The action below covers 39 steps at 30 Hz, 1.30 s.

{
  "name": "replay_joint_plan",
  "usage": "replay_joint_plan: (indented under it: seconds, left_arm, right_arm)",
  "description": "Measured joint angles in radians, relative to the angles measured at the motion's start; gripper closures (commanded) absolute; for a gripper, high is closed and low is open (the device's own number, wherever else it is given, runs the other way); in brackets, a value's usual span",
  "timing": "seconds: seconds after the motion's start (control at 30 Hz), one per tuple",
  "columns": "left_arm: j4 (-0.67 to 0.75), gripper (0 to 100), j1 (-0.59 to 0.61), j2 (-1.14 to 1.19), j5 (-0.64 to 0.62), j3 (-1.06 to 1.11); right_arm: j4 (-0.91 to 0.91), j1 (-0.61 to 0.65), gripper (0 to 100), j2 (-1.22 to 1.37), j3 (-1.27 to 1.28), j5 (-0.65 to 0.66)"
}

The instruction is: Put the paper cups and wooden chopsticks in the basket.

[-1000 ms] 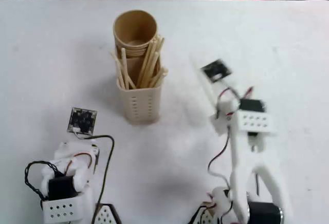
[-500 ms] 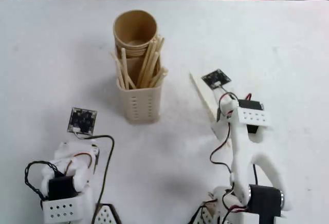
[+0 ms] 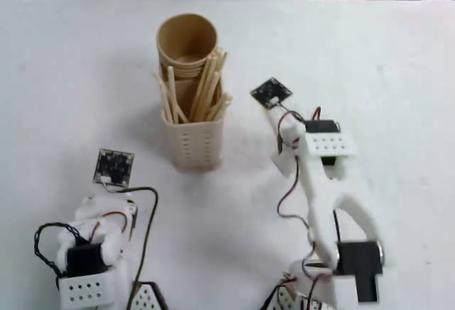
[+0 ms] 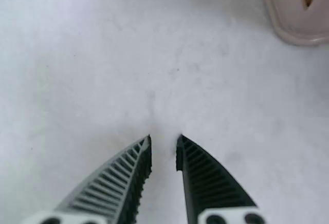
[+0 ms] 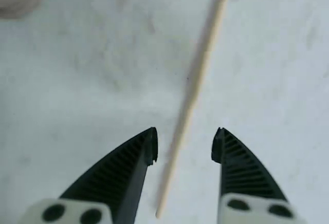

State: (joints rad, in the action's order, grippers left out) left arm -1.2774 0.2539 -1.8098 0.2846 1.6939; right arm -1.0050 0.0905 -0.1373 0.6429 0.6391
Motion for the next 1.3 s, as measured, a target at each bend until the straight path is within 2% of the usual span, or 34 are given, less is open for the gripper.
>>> replay_joint_plan:
  seconds: [0.33,0.47,0.53,0.77,0.9,1.1,1.2,1.3]
  left_arm:
    - [0.000,90,0.000,0.000,0.000,0.000]
    - [0.000,90,0.000,0.000,0.000,0.000]
    - [0.000,90,0.000,0.000,0.000,0.000]
    - [0.000,90,0.000,0.000,0.000,0.000]
    - [0.000,90,0.000,0.000,0.000,0.000]
    - [0.000,90,0.000,0.000,0.000,0.000]
    - [0.000,90,0.000,0.000,0.000,0.000]
    - [0.000,90,0.000,0.000,0.000,0.000]
  right_arm:
    - [0.058,-0.058,83.3,0.316,-0.166,-0.002]
    - [0.057,-0.083,99.5,0.359,-0.207,-0.011]
    - [0.058,-0.107,96.3,0.371,-0.226,-0.011]
    - [0.034,-0.141,98.2,0.370,-0.239,-0.025]
    - [-0.011,-0.199,98.2,0.262,-0.232,-0.110]
    - [-0.126,-0.207,98.2,-0.133,-0.232,-0.218]
    - [-0.167,-0.155,98.2,-0.399,-0.232,-0.285]
    - [-0.173,-0.023,98.2,-0.649,-0.232,-0.351]
